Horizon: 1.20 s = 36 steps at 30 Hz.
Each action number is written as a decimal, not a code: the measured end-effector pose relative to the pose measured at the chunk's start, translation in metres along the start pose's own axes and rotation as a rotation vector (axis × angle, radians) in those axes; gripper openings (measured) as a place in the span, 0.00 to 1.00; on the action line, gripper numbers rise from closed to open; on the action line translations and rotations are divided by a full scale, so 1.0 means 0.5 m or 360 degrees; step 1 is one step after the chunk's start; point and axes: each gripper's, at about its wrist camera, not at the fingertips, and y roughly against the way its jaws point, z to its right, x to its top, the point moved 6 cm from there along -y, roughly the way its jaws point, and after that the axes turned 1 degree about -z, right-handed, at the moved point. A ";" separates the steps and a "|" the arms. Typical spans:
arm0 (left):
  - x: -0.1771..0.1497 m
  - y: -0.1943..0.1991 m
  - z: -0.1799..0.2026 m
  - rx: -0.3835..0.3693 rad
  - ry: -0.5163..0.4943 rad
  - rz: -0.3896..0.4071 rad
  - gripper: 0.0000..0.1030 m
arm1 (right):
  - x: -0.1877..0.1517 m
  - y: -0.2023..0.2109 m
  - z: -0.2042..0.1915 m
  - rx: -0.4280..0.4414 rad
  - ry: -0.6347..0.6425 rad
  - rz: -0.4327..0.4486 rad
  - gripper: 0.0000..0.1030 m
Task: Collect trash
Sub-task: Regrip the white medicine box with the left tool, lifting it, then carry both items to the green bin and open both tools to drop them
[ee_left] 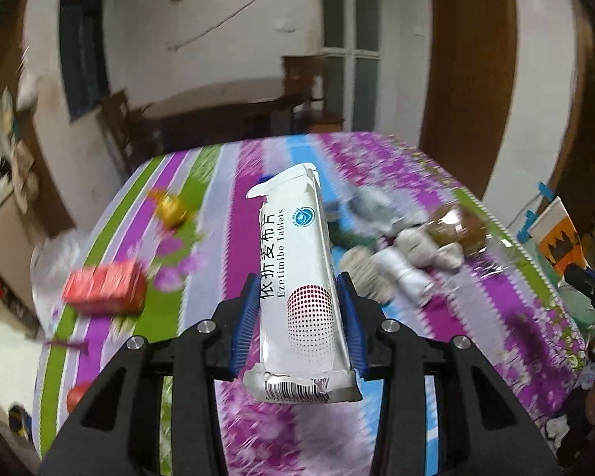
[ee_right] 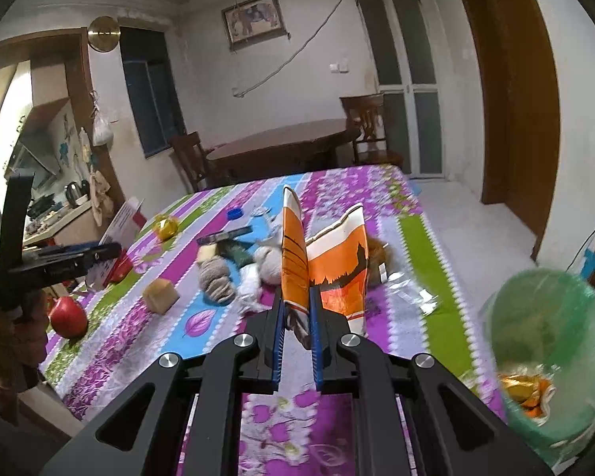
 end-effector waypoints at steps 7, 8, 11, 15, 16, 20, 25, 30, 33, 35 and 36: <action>0.069 -0.033 0.154 -0.0125 -0.0194 0.0065 0.37 | 0.047 0.058 0.088 -0.0152 -0.0012 0.0054 0.12; 0.074 -0.035 0.173 -0.0141 -0.0213 0.0072 0.37 | 0.054 0.067 0.108 -0.0187 -0.0019 0.0054 0.12; 0.098 -0.050 0.253 -0.0206 -0.0290 0.0101 0.37 | 0.072 0.090 0.159 -0.0274 -0.0037 0.0041 0.12; 0.116 -0.073 0.381 -0.0316 -0.0429 0.0114 0.37 | 0.088 0.115 0.248 -0.0394 -0.0111 -0.0004 0.12; 0.118 -0.078 0.419 -0.0350 -0.0479 0.0116 0.37 | 0.089 0.122 0.270 -0.0425 -0.0131 -0.0017 0.12; 0.117 -0.093 0.539 -0.0494 -0.0630 0.0101 0.37 | 0.093 0.157 0.367 -0.0587 -0.0216 -0.0096 0.12; 0.095 -0.116 0.674 -0.0655 -0.0813 0.0060 0.38 | 0.084 0.199 0.477 -0.0725 -0.0337 -0.0196 0.12; 0.069 -0.145 0.781 -0.0803 -0.0949 -0.0032 0.38 | 0.053 0.211 0.555 -0.0780 -0.0436 -0.0306 0.12; 0.048 -0.155 0.828 -0.0894 -0.1047 -0.0087 0.38 | 0.031 0.204 0.588 -0.0787 -0.0480 -0.0397 0.12; 0.035 -0.161 0.860 -0.0929 -0.1110 -0.0107 0.38 | 0.017 0.198 0.603 -0.0785 -0.0508 -0.0451 0.12; 0.030 -0.161 0.867 -0.0941 -0.1122 -0.0122 0.38 | 0.009 0.195 0.603 -0.0782 -0.0515 -0.0467 0.12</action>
